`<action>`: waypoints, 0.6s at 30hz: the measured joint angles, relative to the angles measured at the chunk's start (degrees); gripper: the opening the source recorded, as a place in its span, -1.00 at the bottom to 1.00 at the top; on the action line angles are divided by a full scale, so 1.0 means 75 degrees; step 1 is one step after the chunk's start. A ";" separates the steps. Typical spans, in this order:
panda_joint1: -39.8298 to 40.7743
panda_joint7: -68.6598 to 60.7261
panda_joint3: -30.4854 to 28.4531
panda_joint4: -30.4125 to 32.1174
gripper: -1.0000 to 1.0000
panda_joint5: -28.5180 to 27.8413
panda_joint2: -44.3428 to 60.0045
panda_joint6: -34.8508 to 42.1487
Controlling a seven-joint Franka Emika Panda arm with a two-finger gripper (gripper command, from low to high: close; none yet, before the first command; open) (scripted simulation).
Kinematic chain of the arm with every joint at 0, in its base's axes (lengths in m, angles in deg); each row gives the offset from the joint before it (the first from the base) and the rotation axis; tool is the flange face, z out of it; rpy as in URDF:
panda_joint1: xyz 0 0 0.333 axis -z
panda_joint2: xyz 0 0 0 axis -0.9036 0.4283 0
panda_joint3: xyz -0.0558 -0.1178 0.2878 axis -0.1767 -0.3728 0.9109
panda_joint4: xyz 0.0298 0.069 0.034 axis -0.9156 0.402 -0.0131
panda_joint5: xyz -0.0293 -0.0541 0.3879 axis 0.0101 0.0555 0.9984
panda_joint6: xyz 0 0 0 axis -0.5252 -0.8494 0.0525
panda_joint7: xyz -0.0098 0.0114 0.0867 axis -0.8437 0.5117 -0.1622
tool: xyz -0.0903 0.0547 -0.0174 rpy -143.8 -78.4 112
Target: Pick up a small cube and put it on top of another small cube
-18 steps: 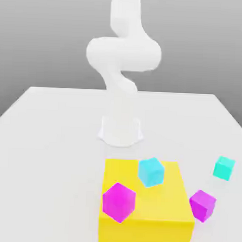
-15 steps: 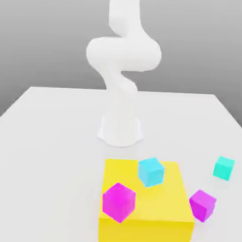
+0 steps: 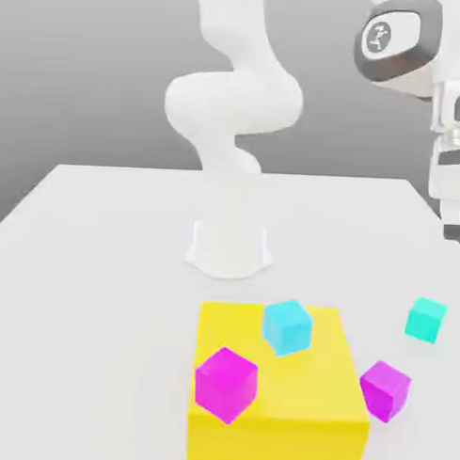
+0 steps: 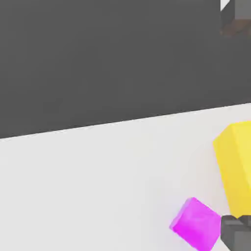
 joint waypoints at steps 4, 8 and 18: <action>-0.0757 -0.1579 0.0389 0.0418 0.00 0.0108 0.0856 -0.0529; -0.1463 -0.3384 0.0809 0.0849 0.00 0.0534 0.1640 -0.1080; -0.2327 -0.3406 0.0101 0.0768 0.00 -0.0523 0.3406 -0.2410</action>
